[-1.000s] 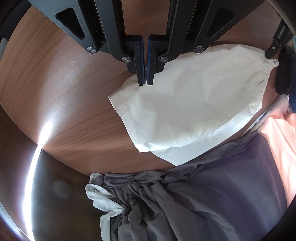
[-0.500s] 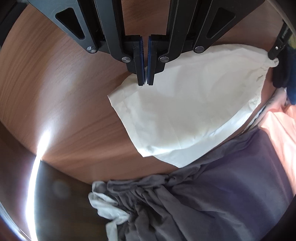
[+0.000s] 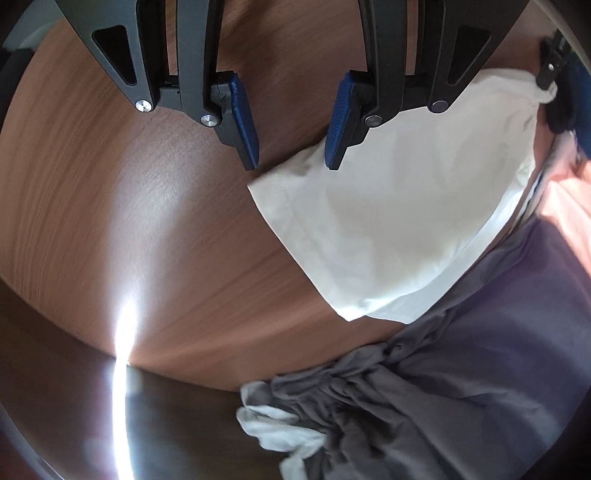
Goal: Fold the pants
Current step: 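Hold the pants edge with both tools and start lifting it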
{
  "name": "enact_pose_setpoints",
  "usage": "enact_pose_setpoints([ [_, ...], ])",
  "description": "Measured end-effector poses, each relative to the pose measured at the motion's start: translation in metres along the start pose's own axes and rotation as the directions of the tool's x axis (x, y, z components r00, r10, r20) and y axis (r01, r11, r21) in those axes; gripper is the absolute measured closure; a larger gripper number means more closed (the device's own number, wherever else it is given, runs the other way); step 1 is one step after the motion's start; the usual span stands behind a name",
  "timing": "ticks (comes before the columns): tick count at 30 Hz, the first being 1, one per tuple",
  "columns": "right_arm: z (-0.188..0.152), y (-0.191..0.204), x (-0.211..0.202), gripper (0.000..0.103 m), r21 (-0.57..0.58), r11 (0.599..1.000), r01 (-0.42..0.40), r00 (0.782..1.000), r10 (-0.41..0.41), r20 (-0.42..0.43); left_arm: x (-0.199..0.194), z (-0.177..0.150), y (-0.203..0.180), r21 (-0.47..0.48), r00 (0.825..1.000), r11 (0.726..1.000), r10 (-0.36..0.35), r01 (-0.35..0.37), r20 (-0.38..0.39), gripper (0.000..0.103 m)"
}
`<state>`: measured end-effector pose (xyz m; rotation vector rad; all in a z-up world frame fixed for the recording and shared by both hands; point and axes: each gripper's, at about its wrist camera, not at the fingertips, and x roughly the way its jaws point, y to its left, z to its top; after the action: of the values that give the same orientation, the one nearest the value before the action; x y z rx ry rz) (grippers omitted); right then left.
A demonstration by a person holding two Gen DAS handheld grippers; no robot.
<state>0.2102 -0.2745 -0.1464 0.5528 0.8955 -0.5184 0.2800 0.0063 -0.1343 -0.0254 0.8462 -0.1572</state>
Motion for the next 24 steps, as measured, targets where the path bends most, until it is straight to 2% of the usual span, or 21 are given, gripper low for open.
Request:
enact_pose_setpoints([
  [8,0.009,0.005,0.009,0.065,0.019,1.000,-0.024,1.000,0.024,0.002,0.003,-0.002,0.002,-0.010,1.000,1.000,-0.005,0.005,-0.022,0.100],
  [9,0.010,0.007,0.010,0.067,0.008,1.000,-0.013,1.000,0.013,0.004,0.003,-0.002,0.003,-0.013,1.000,1.000,-0.007,0.007,-0.024,0.100],
  [11,0.011,0.010,0.010,0.087,-0.017,1.000,0.007,1.000,-0.007,0.005,0.003,-0.003,0.002,-0.016,1.000,1.000,-0.009,0.009,-0.026,0.100],
  [15,0.014,0.013,0.006,0.096,-0.046,0.999,-0.001,1.000,0.001,0.000,0.001,-0.005,0.006,-0.035,0.999,0.999,-0.018,0.017,-0.028,0.100],
  [24,0.032,0.024,-0.053,0.097,-0.111,0.991,-0.080,0.990,0.092,0.103,-0.023,-0.003,0.013,-0.070,0.999,0.997,-0.035,0.035,0.001,0.100],
])
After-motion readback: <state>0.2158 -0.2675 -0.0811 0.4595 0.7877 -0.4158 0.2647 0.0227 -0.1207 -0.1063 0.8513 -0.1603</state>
